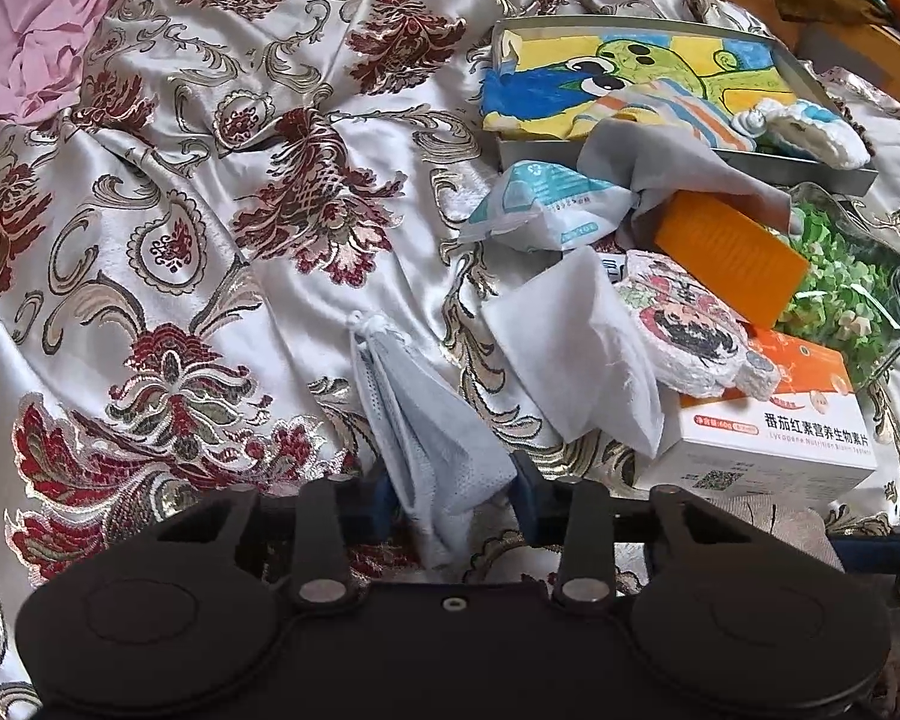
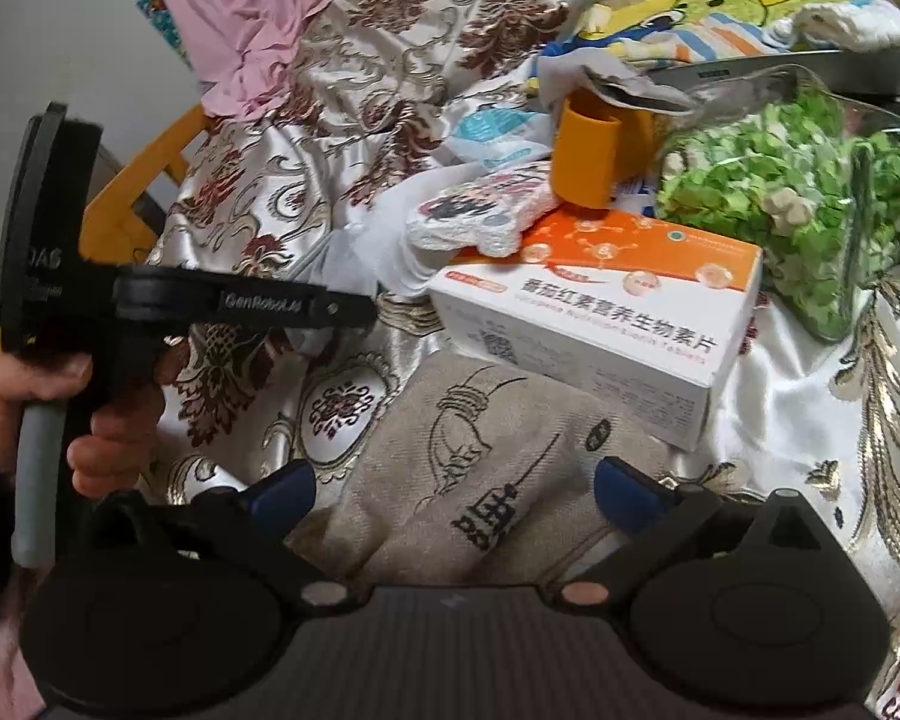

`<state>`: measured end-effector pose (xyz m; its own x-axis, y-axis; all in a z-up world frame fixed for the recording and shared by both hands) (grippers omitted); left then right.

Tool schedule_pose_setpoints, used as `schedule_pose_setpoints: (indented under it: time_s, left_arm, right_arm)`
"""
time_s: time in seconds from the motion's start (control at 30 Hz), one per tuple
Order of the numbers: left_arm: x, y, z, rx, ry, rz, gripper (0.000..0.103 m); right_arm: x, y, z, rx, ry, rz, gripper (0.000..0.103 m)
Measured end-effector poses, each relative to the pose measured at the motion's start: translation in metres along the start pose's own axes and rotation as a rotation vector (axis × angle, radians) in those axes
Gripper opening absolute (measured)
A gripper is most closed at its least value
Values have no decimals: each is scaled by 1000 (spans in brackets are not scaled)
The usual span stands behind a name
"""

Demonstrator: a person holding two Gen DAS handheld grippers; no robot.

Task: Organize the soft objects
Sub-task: 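Close the left tool on the grey mask while the right tool closes on the beige bag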

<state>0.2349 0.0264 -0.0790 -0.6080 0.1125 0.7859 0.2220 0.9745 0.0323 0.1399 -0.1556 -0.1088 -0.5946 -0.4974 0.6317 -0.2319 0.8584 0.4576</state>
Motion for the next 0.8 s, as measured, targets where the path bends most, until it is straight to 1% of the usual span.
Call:
schedule_pose_setpoints:
  time_s: [0.1, 0.37, 0.5, 0.57, 0.6, 0.67, 0.7, 0.77, 0.8]
  left_arm:
    - [2, -6, 2, -39, -6, 6, 36]
    - [7, -34, 11, -179, 9, 89, 36]
    - [9, -40, 16, -215, 24, 132, 36]
    - [11, -42, 18, -232, 27, 154, 36]
    - [12, -44, 18, -242, 27, 165, 36]
    - [15, -47, 20, -260, 26, 183, 36]
    - [16, -49, 21, -268, 26, 190, 36]
    - [17, -50, 21, -279, 29, 198, 35]
    - [18, -51, 22, -282, 31, 200, 35]
  right_arm:
    - [0, 0, 0, 13, -1, 32, 93]
    - [1, -1, 2, 20, 17, 61, 87]
    - [1, -4, 2, 10, 38, 91, 83]
    - [2, -5, 3, 10, 40, 104, 76]
    - [2, -5, 3, 9, 43, 106, 75]
    - [3, -5, 3, 9, 46, 110, 67]
    - [4, -5, 3, 11, 47, 112, 65]
    - [6, -4, 3, 9, 46, 111, 53]
    - [8, -3, 3, 8, 44, 113, 50]
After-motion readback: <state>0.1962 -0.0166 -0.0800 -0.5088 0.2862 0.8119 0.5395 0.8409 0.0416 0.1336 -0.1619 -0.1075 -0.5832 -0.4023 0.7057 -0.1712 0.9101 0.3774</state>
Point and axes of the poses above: each gripper's, at about its wrist camera, not at the fingertips, and x roughly against the way its jaws point, y to its left, z to its underside, the point moved 2 cm from there along -x, roughly the way its jaws point, and after that the axes turned 5 degrees about -y, right-handed, at the moved point
